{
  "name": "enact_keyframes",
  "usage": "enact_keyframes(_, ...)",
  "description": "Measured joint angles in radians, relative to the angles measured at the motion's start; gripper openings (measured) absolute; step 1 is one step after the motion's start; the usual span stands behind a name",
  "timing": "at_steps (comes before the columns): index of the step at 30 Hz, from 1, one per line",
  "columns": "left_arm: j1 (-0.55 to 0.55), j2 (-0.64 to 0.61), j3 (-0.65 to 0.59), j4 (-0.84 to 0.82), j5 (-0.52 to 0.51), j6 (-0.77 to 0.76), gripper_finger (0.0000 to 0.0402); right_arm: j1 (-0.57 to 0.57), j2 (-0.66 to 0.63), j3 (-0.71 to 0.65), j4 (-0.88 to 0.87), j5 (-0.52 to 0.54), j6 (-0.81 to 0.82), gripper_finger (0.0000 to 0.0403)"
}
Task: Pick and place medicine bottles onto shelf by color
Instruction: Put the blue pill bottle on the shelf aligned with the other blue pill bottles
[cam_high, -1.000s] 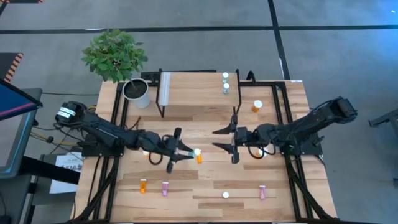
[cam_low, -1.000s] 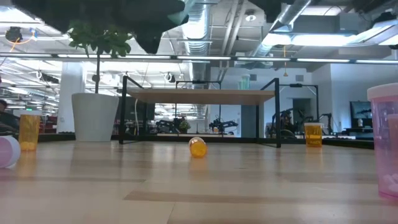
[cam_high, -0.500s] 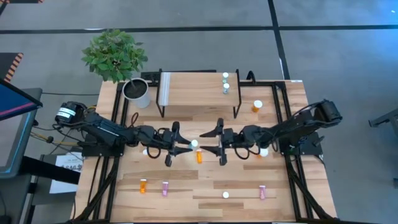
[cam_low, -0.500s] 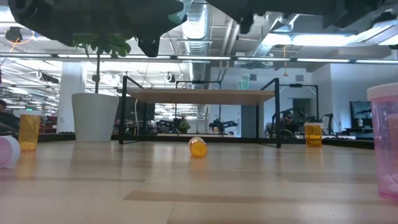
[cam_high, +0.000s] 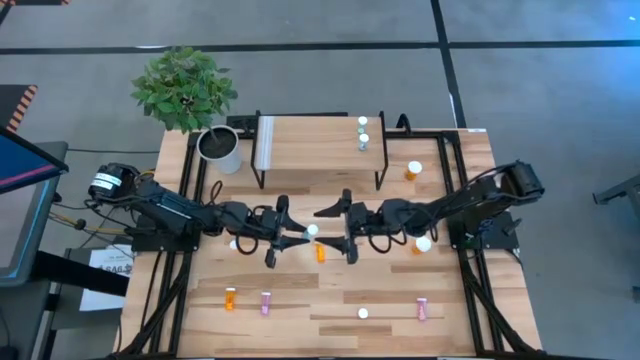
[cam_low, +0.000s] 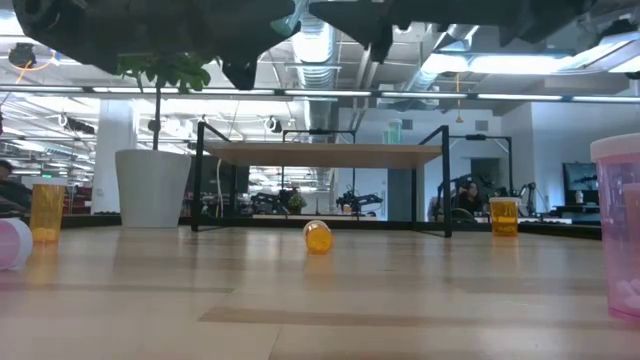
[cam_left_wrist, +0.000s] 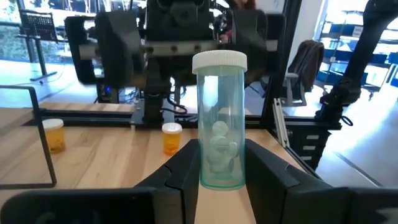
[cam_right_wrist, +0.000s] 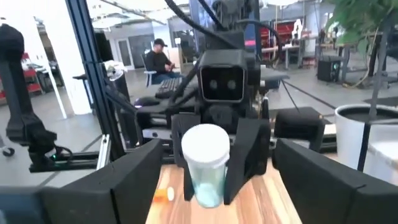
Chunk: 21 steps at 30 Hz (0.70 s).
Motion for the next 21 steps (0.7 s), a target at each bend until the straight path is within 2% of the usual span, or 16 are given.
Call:
enact_keyframes(4, 0.000, 0.000, 0.000, 0.021, 0.000, 0.001, 0.0094, 0.000, 0.041, 0.000, 0.054, -0.002, 0.011, 0.0338)
enact_keyframes(12, 0.002, 0.000, 0.000, 0.019, -0.001, 0.001, 0.0094, -0.001, 0.102, 0.045, 0.092, -0.026, 0.012, 0.0312)
enact_keyframes(21, 0.001, 0.000, 0.000, 0.012, -0.001, 0.001, 0.0094, 0.000, 0.105, 0.061, 0.095, -0.027, 0.004, 0.0289)
